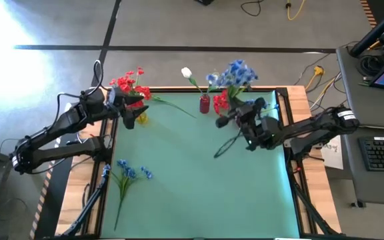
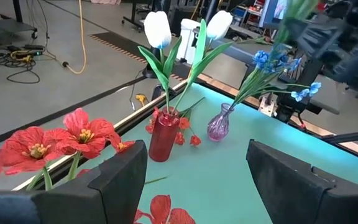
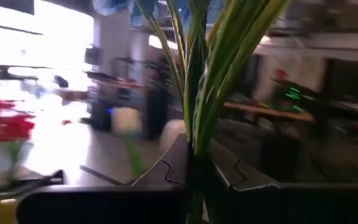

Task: Sort flowers into vase by color
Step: Put the right blue flower into the violet vase

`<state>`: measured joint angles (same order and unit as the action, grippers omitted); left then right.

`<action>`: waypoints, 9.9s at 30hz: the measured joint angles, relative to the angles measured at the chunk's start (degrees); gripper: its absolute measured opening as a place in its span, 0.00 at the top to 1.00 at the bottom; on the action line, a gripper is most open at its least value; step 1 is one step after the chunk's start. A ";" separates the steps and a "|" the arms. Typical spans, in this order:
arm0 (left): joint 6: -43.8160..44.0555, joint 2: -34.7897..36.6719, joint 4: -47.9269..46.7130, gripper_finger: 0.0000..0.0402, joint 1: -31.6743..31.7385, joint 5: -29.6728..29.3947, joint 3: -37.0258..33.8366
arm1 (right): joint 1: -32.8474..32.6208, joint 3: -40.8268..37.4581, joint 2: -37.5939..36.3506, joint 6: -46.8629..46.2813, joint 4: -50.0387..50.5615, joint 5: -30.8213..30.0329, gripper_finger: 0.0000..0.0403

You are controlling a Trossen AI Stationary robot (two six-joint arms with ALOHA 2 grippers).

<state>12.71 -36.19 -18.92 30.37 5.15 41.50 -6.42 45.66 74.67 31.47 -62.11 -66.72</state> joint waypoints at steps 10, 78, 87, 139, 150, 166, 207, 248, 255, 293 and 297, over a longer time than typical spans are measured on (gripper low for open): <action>0.24 -2.34 -0.02 0.34 0.00 -0.04 0.00 | 5.62 -0.91 -0.11 -1.87 0.20 -7.37 0.96; -2.81 -5.46 3.52 0.34 0.00 -0.04 0.09 | 40.94 -17.19 -26.99 -39.57 42.85 61.07 0.95; -3.26 -5.46 3.52 0.34 0.00 -0.04 0.11 | 40.94 -17.13 -27.02 -39.24 43.57 62.89 0.92; -11.56 -28.05 38.81 0.35 -12.37 18.79 9.06 | 20.28 15.93 -17.18 -33.41 42.94 79.30 0.95; -18.91 -29.49 37.72 0.44 -27.01 1.46 7.87 | 9.57 21.09 -13.15 -29.90 47.01 77.49 0.96; -14.97 -42.41 51.02 0.45 -28.95 3.04 11.36 | 6.41 21.32 -4.85 -27.32 41.04 77.05 0.96; -11.10 -45.28 48.34 1.00 -29.33 -1.53 12.48 | 6.43 31.71 -2.16 -28.42 69.52 65.92 0.67; -14.86 -40.00 23.64 0.45 -26.29 -1.62 20.72 | 16.57 40.89 -10.19 -24.36 102.98 49.21 0.96; -15.10 -34.66 20.60 0.45 -26.29 -1.57 20.22 | 20.61 33.93 -15.25 -25.50 101.80 45.65 0.96; -13.69 -18.89 18.20 0.45 -26.51 -1.64 12.98 | 47.08 12.12 -18.13 -24.90 92.30 75.71 0.96; -13.90 -18.06 17.44 0.45 -26.51 -1.66 12.96 | 47.08 12.07 -16.76 -26.31 92.37 75.69 0.96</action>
<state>-1.19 -54.25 -1.48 3.86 3.49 54.46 40.66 57.74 57.91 5.17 30.26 8.97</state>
